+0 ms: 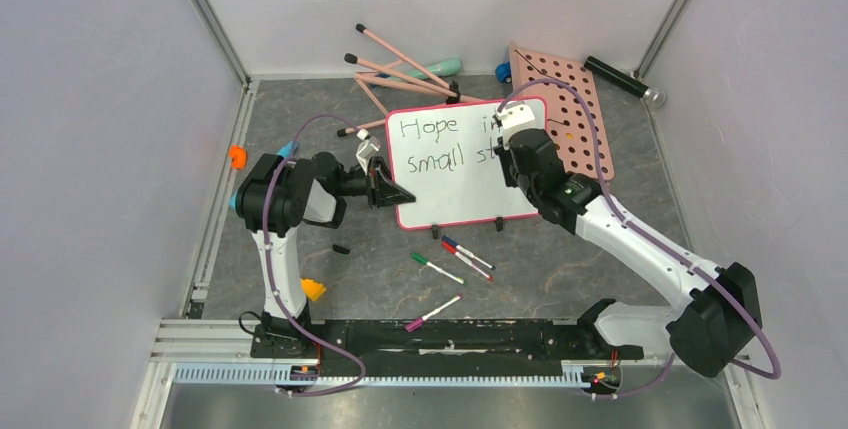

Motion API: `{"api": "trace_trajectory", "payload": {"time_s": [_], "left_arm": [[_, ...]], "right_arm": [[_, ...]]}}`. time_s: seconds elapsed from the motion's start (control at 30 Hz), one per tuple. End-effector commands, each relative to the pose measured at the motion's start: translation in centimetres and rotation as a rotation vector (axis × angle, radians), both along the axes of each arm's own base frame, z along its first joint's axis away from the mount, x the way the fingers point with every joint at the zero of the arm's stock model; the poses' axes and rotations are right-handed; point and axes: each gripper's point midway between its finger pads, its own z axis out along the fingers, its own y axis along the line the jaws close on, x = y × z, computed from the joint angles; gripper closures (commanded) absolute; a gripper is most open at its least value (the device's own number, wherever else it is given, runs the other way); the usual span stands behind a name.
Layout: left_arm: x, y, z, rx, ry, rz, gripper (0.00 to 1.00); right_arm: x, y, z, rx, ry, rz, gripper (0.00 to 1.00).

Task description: Write a sentence on the whiteboard

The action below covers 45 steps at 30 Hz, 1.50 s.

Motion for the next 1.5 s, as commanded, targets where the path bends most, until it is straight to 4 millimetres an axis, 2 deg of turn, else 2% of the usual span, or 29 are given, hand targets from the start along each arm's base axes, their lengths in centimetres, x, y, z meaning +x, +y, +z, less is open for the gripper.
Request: {"api": "trace_trajectory", "payload": {"time_s": [0.0, 0.23, 0.5, 0.83, 1.47], "left_arm": [[-0.6, -0.3, 0.1, -0.01, -0.163, -0.064, 0.84], [-0.6, -0.3, 0.2, -0.01, -0.164, -0.065, 0.84], [-0.6, -0.3, 0.2, -0.01, -0.165, -0.064, 0.84], [-0.6, -0.3, 0.1, -0.01, -0.164, -0.065, 0.84], [-0.6, -0.3, 0.2, -0.01, -0.163, -0.065, 0.84]], "right_arm": [[0.8, -0.1, 0.7, 0.011, -0.029, -0.018, 1.0], [1.0, -1.1, -0.3, -0.013, -0.011, -0.058, 1.0], [1.2, -2.3, -0.1, -0.023, -0.015, -0.096, 1.0], [2.3, -0.9, 1.3, 0.012, -0.033, -0.059, 1.0], [2.5, 0.3, 1.6, 0.04, -0.043, -0.002, 1.0]]}}
